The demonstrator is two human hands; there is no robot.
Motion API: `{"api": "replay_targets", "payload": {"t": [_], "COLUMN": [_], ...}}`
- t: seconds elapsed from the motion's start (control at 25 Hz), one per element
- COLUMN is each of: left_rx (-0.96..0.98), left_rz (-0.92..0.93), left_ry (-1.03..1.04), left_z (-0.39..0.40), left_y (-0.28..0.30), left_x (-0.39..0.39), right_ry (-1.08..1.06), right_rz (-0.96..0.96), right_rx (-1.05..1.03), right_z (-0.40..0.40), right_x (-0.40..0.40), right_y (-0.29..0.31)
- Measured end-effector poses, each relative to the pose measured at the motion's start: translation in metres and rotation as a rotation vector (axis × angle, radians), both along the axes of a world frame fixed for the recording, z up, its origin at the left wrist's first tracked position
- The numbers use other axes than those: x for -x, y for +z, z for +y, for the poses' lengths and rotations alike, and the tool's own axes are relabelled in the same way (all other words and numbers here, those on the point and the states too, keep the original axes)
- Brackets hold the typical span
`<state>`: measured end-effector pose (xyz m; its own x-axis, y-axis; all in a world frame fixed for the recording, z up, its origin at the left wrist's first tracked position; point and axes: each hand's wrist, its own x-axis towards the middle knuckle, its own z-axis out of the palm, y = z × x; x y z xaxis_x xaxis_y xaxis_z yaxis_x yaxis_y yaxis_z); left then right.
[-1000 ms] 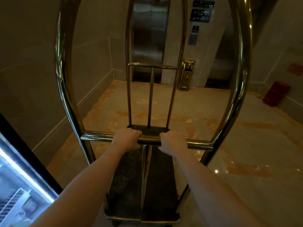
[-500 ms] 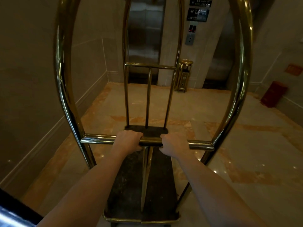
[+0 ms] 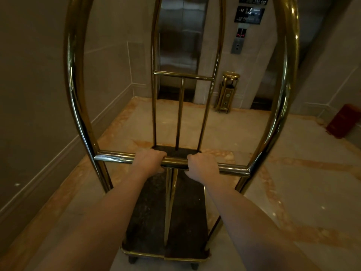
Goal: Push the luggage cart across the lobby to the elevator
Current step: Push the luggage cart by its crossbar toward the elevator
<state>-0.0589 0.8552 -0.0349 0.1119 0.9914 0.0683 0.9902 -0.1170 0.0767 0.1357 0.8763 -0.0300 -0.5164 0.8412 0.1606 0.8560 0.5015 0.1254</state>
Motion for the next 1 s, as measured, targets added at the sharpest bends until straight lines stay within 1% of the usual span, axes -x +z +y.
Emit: {"api": "replay_targets", "payload": {"t": [0.56, 0.76, 1.0], "left_rx": [-0.002, 0.014, 0.019], "left_rz": [0.022, 0.028, 0.021], "left_ry": [0.023, 0.008, -0.004], "left_z": [0.170, 0.241, 0.332], "left_y": [0.001, 0.004, 0.006], "left_x": [0.011, 0.017, 0.027], "right_ry": [-0.008, -0.017, -0.057], "right_rz": [0.034, 0.020, 0.047], "right_rx": [0.004, 0.020, 0.073], "right_z": [0.171, 0.246, 0.339], "right_x": [0.014, 0.021, 0.031], "right_y": [-0.001, -0.001, -0.001]}}
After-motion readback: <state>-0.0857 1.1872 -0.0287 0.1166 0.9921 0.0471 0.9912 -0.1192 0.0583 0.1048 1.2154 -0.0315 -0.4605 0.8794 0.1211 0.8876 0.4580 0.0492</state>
